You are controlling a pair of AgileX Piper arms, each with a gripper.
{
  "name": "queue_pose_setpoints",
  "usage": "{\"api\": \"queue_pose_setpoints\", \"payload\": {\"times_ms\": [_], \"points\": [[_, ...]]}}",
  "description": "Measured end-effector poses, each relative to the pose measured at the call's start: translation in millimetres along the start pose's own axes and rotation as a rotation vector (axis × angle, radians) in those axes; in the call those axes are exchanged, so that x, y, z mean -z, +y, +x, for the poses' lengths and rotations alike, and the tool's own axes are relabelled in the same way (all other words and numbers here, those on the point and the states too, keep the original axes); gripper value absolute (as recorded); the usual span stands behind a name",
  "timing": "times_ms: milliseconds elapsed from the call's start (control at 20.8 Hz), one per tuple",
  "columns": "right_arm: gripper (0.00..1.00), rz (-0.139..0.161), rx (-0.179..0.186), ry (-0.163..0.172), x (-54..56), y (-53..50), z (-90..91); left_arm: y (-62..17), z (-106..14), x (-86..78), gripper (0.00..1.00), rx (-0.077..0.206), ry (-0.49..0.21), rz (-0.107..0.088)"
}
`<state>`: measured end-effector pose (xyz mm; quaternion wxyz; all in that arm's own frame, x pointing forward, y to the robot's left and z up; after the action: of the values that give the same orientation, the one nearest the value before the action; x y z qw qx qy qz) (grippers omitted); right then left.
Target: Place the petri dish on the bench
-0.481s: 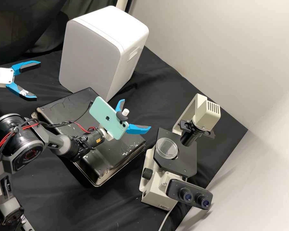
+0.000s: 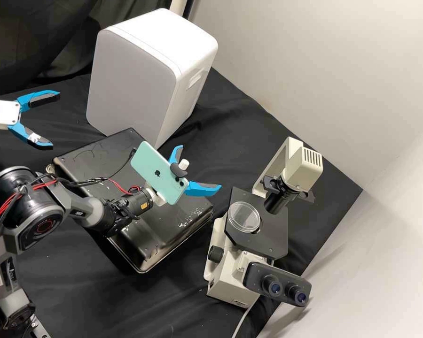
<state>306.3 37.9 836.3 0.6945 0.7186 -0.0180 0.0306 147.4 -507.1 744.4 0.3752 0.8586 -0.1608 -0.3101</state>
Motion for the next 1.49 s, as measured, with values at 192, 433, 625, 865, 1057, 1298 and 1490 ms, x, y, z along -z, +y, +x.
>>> {"api": "queue_pose_setpoints", "payload": {"times_ms": [192, 433, 625, 865, 1057, 1298, 1490], "points": [[1.00, 0.005, -0.026, -0.029, -8.4, 8.0, -2.4, -0.4, 0.3, -1.2, 1.00, 0.002, -0.007, -0.001], [1.00, 0.042, -0.043, -0.046, -15.9, 16.0, -12.6, -0.4, 0.3, -1.2, 1.00, 0.002, -0.007, -0.001], [1.00, 0.051, -0.061, -0.045, -21.2, 23.3, -18.5, -2.8, 1.1, -0.9, 1.00, 0.015, -0.007, -0.005], [1.00, 0.077, -0.095, -0.067, -30.8, 33.9, -20.7, -4.1, 1.5, -0.7, 1.00, 0.023, -0.007, -0.007], [1.00, 0.076, -0.120, -0.082, -36.5, 40.7, -22.2, -4.2, 1.5, -0.9, 1.00, 0.023, -0.008, -0.006], [1.00, 0.075, -0.138, -0.102, -43.1, 46.1, -22.8, -6.5, 1.9, 1.0, 1.00, 0.036, -0.001, -0.007], [1.00, 0.077, -0.135, -0.123, -50.8, 45.2, -17.5, -6.5, 1.8, 1.6, 1.00, 0.037, 0.000, -0.004]]}}
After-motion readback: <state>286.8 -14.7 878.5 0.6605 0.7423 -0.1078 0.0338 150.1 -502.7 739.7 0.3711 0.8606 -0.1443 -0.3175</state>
